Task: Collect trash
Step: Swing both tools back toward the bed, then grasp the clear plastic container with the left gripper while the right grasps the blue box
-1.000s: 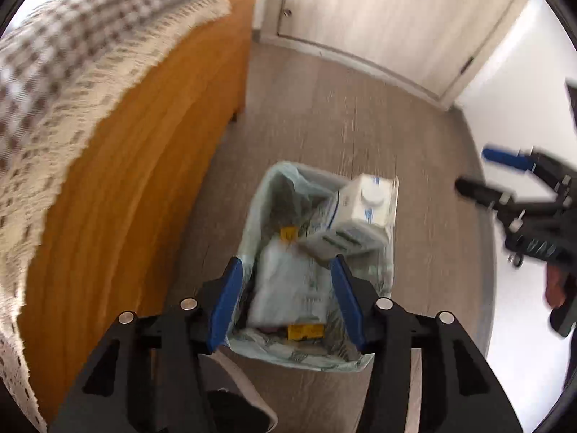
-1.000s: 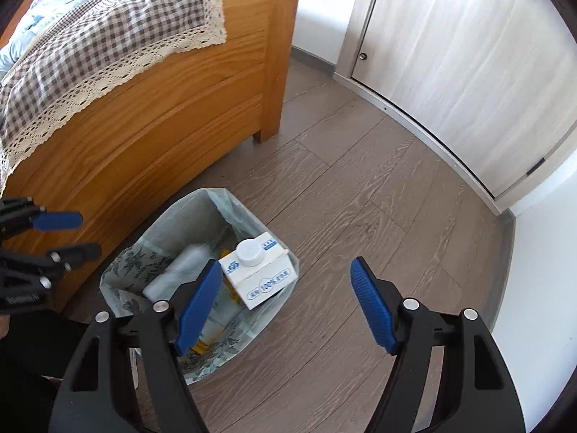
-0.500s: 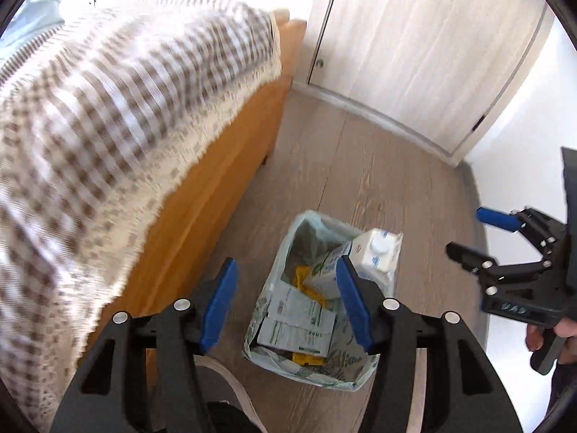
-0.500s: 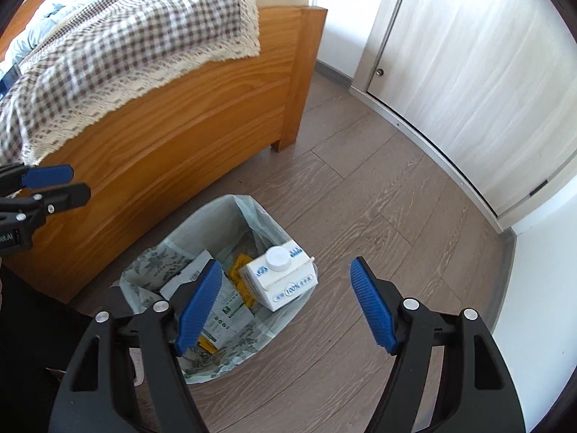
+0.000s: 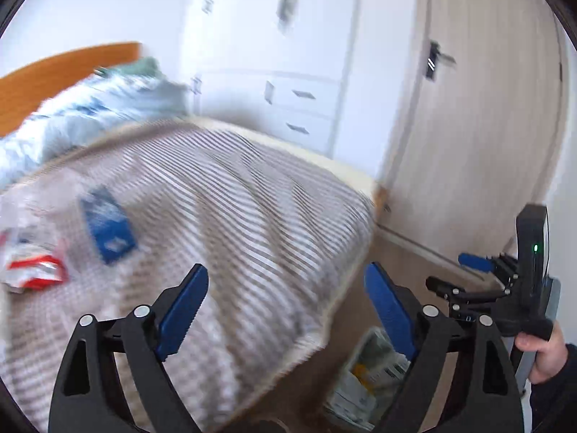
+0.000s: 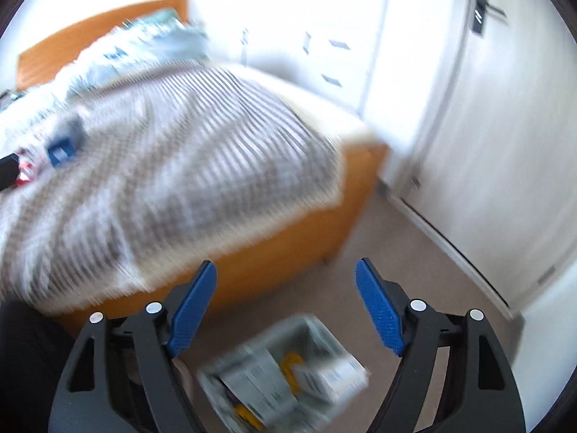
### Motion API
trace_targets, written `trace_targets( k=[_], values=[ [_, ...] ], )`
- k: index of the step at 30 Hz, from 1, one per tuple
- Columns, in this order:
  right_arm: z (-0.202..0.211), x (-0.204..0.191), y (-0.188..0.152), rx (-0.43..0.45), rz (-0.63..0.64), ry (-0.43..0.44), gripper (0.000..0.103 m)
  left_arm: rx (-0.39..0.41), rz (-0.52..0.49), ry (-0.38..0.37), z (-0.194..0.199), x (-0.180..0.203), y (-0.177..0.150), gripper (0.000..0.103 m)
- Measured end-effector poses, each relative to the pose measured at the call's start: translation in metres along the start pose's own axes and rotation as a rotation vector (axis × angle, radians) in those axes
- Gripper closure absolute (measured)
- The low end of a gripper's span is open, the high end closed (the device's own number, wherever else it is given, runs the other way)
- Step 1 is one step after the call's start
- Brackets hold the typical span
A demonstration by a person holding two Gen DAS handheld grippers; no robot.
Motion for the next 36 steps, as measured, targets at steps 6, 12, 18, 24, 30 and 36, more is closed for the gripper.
trace_targets(
  k=[6,12,18,24,30,36],
  values=[
    [-0.02,-0.083,0.048,0.096,0.031,0.157,0.027,0.121,0.037,0.28,0.061,-0.107,0.027,0.012],
    [-0.053,-0.173,0.083,0.116,0.037,0.313,0.027,0.118,0.11,0.507,0.102,-0.207,0.026,0.011],
    [-0.099,-0.251,0.094,0.057,0.066,0.419,0.027,0.064,0.076,0.63,0.108,-0.26,0.02,0.011],
    [-0.15,-0.295,0.098,-0.051,0.055,0.433,0.027,-0.138,-0.245,0.634,0.056,-0.279,0.021,0.011],
    [-0.171,-0.316,0.102,-0.08,0.046,0.442,0.027,-0.358,-0.542,0.644,-0.009,-0.298,0.009,0.011],
    [-0.173,-0.324,0.101,-0.078,0.025,0.48,0.027,-0.563,-0.691,0.659,-0.058,-0.312,-0.018,0.012]
  ],
)
Point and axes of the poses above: each gripper's, at about its wrist camera, not at the fingertips, and z roughly against the way its jaws point, x to its right, y to its top, the point moved 2 cm from there along -z, roughly the way its jaws point, and after that the axes turned 11 degrees about x, right-handed, at the moved point
